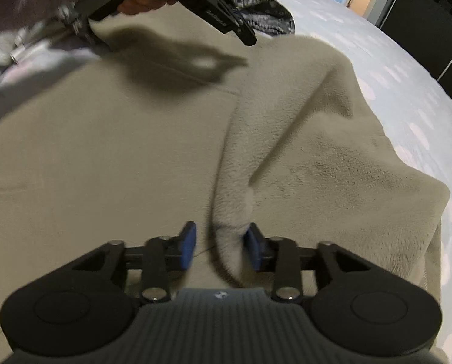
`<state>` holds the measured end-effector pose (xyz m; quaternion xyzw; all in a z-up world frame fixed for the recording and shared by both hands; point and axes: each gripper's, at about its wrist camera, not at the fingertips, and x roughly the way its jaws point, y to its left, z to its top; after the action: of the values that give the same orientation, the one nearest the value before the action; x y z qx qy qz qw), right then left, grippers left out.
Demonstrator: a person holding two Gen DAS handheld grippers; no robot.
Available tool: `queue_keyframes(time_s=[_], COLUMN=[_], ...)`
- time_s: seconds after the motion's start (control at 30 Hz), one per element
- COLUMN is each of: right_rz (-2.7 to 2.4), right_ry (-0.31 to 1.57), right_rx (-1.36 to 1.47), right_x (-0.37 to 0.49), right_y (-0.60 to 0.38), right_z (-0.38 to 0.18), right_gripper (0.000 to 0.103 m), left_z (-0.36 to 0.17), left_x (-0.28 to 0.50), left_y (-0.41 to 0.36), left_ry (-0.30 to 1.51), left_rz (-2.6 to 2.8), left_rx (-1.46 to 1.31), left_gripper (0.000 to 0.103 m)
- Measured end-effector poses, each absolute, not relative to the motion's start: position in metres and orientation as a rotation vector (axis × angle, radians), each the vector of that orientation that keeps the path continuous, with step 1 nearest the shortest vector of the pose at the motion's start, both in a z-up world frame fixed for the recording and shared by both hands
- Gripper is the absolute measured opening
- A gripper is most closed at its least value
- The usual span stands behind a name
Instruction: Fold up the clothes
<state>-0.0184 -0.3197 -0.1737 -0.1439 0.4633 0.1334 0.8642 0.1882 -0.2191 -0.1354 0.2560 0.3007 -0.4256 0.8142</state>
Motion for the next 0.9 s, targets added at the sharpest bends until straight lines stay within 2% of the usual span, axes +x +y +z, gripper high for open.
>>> queue_keyframes(time_s=[0.2,0.47,0.53,0.6,0.63,0.67,0.8,0.9], right_rz=[0.142,-0.266,-0.291,-0.320,-0.338,-0.352,-0.398,-0.414], right_ry=[0.834,0.716,0.680,0.698,0.715,0.733,0.775,0.800], right_rx=[-0.058,0.258,0.245,0.239,0.261,0.292,0.353,0.333], right_x=[-0.021,-0.009,-0.002,0.012,0.015,0.015,0.013,0.016], right_y=[-0.375,-0.455,-0.456,-0.455,-0.460,-0.466,-0.487,-0.492], right_z=[-0.126,-0.117,-0.120,-0.129,-0.134,-0.140,-0.157,-0.172], right_gripper=[0.041,0.040,0.042,0.040,0.018,0.007,0.008,0.008], left_z=[-0.099,-0.100,-0.109,-0.122,-0.128,-0.136,-0.170,-0.194], left_x=[0.168,0.153,0.150,0.155,0.160,0.166,0.185,0.189], left_y=[-0.238,-0.279,-0.289,-0.295,-0.294,-0.291,-0.277,-0.266], left_ry=[0.638,0.605,0.591,0.619,0.647,0.676,0.770,0.818], left_rz=[-1.001,-1.067,-1.045,-0.986,-0.960,-0.937,-0.862,-0.861], left_rx=[0.453,0.392,0.428,0.455,0.449,0.438,0.445,0.443], left_gripper=[0.030,0.033,0.029,0.015,0.012,0.007,0.000,0.000])
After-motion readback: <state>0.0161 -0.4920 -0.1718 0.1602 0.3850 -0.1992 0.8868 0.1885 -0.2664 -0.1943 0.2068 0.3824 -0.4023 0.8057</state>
